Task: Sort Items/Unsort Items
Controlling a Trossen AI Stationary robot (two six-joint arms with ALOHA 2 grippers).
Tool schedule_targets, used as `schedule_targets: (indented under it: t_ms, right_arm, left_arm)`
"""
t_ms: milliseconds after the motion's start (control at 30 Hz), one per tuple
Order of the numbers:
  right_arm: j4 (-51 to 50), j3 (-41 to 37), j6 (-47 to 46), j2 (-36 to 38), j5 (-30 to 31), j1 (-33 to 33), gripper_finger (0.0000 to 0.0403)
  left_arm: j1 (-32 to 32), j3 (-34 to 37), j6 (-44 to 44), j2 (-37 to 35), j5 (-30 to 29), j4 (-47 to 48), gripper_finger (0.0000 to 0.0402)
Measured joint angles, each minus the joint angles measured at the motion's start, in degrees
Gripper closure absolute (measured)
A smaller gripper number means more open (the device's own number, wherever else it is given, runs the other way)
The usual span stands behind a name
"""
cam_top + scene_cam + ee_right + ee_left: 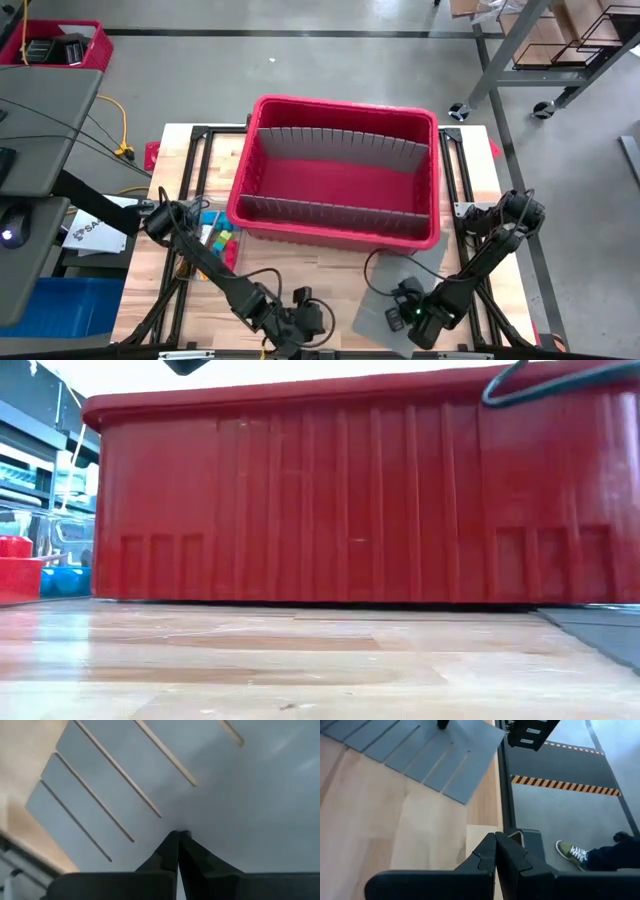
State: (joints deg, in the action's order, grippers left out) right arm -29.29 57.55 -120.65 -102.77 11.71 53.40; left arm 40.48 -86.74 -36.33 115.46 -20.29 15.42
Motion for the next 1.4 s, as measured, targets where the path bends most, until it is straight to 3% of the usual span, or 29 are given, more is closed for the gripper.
schedule_targets:
  t_ms: [200,467,633,800,867,1100,1200,1300,1400]
  right_arm:
    - [3.6,1.6,1.0,-0.1,-1.2,-0.1,0.0403]
    - [21.4,1.7,5.2,-0.1,-2.4,1.4,0.0403]
    - [18.1,5.3,1.1,0.1,1.1,7.3,0.0403]
    - [14.3,8.0,-1.3,0.1,3.8,12.7,0.0403]
    - [13.4,8.4,-1.3,0.1,3.8,13.6,0.0403]
    - [-1.7,13.2,-1.5,0.1,-2.9,15.7,0.0403]
    - [-12.9,16.4,-2.0,0.1,-4.9,15.9,0.0403]
    - [-25.7,20.1,-1.7,0.1,-1.3,14.5,0.0403]
    - [-39.6,23.7,-0.9,0.1,5.2,11.6,0.0403]
  left_arm:
    - [0.8,0.0,-0.1,0.0,0.0,0.2,0.0401]
    - [0.7,0.0,0.0,0.0,-0.1,-0.2,0.0401]
    - [-0.4,0.0,0.4,0.0,0.4,-1.8,0.0401]
    - [-6.8,0.0,1.8,1.2,13.4,-7.3,0.0401]
    - [-8.9,-0.4,6.0,2.7,14.9,-10.7,0.0401]
    - [-11.9,-11.1,14.7,11.4,14.1,-10.6,0.0401]
    - [-11.3,-15.4,18.7,15.5,8.3,-8.0,0.0401]
    - [-11.0,-18.7,17.1,18.1,0.3,-4.1,0.0401]
    - [-12.0,-19.7,13.4,18.5,-1.4,-3.7,0.0401]
